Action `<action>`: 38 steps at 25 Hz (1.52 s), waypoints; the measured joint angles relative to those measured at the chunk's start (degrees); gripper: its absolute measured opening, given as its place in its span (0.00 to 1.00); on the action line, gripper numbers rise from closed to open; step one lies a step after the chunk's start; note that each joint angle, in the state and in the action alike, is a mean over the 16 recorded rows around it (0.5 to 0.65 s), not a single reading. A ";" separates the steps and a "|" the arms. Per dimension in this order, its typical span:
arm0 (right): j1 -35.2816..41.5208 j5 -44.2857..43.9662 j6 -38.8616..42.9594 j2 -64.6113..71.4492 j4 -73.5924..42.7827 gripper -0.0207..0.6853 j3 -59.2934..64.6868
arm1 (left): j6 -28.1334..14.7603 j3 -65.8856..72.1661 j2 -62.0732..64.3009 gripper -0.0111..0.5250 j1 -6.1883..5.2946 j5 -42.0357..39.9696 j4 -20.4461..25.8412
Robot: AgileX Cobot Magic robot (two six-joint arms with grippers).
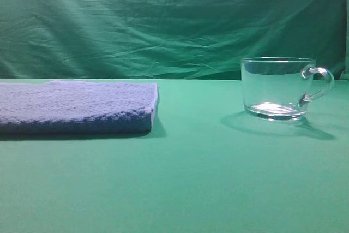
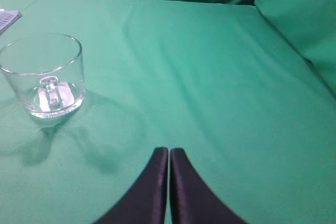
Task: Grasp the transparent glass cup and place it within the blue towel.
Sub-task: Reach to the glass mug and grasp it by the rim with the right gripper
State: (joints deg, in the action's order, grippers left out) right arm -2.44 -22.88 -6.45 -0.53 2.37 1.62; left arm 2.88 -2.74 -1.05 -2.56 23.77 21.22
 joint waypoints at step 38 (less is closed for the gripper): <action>0.00 12.70 0.60 0.13 6.74 0.03 -0.62 | 0.00 0.00 0.00 0.02 0.00 0.00 0.00</action>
State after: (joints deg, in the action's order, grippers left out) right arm -2.44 -10.18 -5.84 -0.40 9.12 1.00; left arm 2.88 -2.74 -1.05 -2.56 23.77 21.22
